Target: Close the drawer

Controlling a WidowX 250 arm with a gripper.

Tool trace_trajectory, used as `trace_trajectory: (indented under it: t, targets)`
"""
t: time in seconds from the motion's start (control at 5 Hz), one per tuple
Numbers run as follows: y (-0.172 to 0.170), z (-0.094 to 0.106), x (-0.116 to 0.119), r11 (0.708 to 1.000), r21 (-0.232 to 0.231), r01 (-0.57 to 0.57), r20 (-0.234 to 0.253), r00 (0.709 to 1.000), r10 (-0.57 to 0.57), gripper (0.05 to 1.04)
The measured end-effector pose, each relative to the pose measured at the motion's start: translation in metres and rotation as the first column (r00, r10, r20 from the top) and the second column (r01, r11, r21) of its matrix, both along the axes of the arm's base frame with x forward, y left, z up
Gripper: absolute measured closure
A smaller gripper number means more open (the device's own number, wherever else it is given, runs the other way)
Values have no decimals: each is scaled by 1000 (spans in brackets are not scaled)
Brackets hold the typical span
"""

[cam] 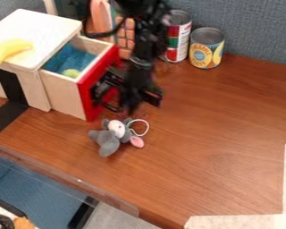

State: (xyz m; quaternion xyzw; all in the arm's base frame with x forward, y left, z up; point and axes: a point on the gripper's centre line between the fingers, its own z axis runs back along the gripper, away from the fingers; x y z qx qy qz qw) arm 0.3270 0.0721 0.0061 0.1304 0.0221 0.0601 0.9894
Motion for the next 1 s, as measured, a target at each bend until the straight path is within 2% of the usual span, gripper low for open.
trace_trajectory:
  t: [0.2,0.4,0.6,0.8,1.0]
  targets:
    - [40,10,1,995,3,-102,21,995,102,954]
    - [51,12,-3,993,5,-121,12,993,121,954]
    - [67,13,-8,989,7,-149,6,989,149,914]
    - [70,11,-16,986,-45,-160,-27,987,159,680]
    - [43,33,-12,984,-172,-52,20,998,57,371]
